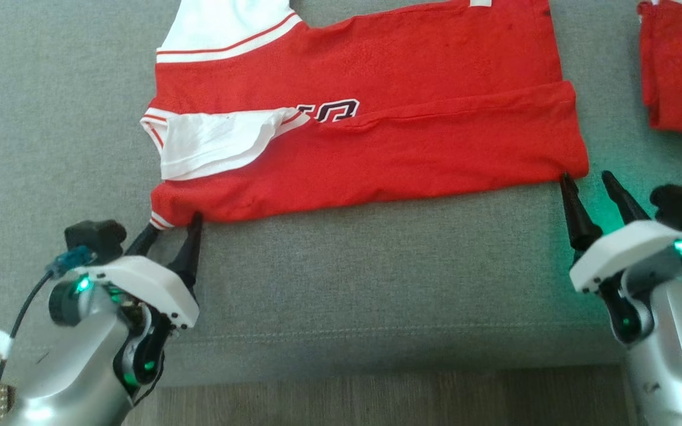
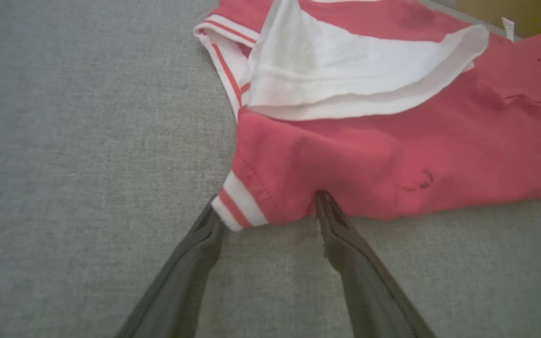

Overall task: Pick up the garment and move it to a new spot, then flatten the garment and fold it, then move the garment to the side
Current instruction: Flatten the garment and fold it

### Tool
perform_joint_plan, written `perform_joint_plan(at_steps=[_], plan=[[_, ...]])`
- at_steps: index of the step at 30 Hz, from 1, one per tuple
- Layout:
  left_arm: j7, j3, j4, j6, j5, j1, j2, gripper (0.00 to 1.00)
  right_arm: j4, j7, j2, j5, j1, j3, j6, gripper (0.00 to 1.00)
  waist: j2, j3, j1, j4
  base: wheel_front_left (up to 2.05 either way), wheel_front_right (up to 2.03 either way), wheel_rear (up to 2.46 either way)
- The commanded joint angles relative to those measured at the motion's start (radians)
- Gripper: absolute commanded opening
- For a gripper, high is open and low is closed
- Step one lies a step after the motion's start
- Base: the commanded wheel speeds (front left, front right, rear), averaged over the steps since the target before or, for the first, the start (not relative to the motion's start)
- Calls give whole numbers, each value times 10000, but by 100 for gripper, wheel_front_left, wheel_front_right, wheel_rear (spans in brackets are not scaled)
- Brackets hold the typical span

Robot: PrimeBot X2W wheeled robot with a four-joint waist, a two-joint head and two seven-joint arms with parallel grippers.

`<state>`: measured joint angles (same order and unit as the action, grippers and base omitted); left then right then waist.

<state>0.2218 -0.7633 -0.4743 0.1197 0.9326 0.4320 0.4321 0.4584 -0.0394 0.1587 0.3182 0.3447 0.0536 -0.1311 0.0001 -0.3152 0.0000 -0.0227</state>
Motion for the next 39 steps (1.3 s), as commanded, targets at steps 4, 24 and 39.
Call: perform_joint_plan(at_steps=[4,24,39], plan=[[161,161,-28,-384,-338,512,119,0,567,-23,33,271,794,-357,4,100,-1,11,0,-38,0,0,0],[398,1052,957,-1350,-1500,-1210,206,0,694,-115,1145,1562,137,-1056,4,0,-1,264,0,-66,0,0,0],[359,1085,1191,-1580,-1765,-2128,748,0,-2722,1996,1267,1737,-3185,420,4,0,-1,212,0,-337,0,0,0]])
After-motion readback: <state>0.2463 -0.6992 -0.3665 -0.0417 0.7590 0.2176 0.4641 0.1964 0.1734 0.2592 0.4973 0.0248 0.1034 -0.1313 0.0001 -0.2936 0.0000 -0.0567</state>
